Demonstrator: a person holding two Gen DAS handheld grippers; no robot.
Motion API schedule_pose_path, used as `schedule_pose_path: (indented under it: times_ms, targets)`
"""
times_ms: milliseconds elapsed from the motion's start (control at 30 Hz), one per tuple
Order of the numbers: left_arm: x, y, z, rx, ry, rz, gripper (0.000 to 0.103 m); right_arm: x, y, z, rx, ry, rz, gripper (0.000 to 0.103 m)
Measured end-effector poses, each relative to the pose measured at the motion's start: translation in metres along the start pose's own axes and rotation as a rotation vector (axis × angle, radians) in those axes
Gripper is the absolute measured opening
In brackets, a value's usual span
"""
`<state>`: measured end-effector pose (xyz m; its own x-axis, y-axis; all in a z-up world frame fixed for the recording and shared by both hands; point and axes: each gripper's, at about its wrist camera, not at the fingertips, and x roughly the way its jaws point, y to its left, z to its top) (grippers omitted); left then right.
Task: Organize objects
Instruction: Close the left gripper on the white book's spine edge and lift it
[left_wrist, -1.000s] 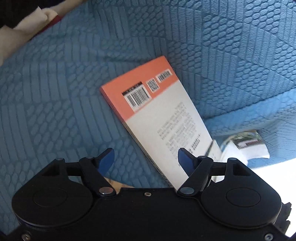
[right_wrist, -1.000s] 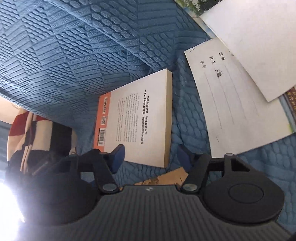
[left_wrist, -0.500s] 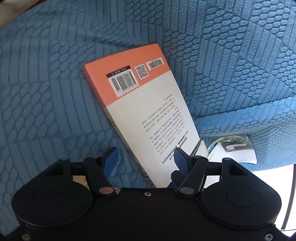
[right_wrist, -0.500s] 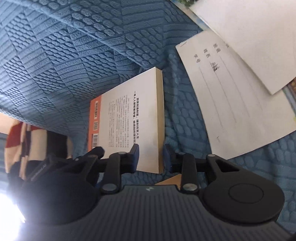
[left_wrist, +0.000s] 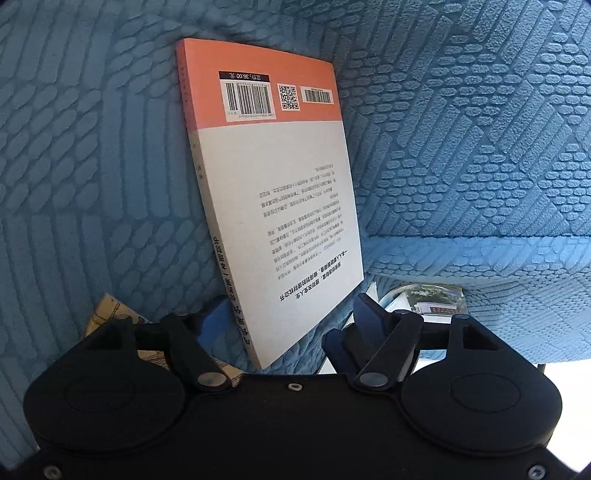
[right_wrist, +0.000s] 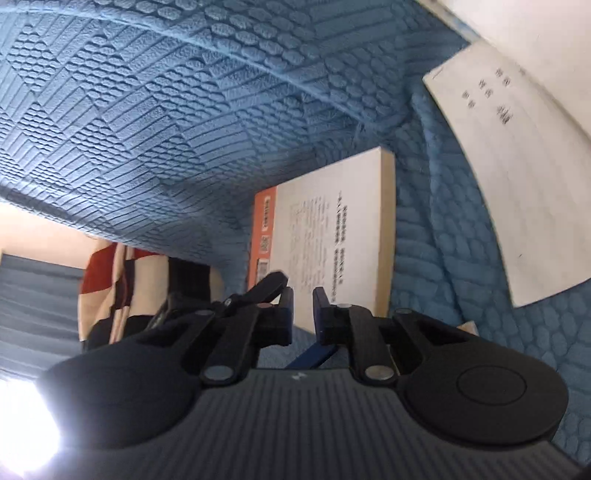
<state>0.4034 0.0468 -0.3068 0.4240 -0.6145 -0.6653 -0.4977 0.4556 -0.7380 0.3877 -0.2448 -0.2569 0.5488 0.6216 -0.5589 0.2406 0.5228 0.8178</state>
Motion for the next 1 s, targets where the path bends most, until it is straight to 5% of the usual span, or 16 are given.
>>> schedule_pose_path:
  times_ms: [367,467,533,667,1000]
  targets:
    - [0.005,0.001,0.001,0.021,0.002,-0.032,0.07,-0.004,-0.02,0.001,0.116,-0.017,-0.066,0.02]
    - [0.001,0.0,0.001,0.008,-0.012,-0.041,0.069,0.001,-0.02,-0.002,0.123,-0.008,-0.068,0.036]
    - [-0.009,-0.001,0.004,0.019,-0.066,-0.056,0.065,0.001,-0.021,-0.003,0.139,-0.015,-0.067,0.056]
    - [-0.02,-0.002,0.011,0.015,-0.075,-0.146,0.06,0.002,-0.028,-0.003,0.172,-0.012,-0.056,0.057]
    - [-0.017,-0.001,0.007,0.017,-0.065,-0.074,0.062,0.011,-0.027,-0.002,0.16,-0.01,-0.077,0.058]
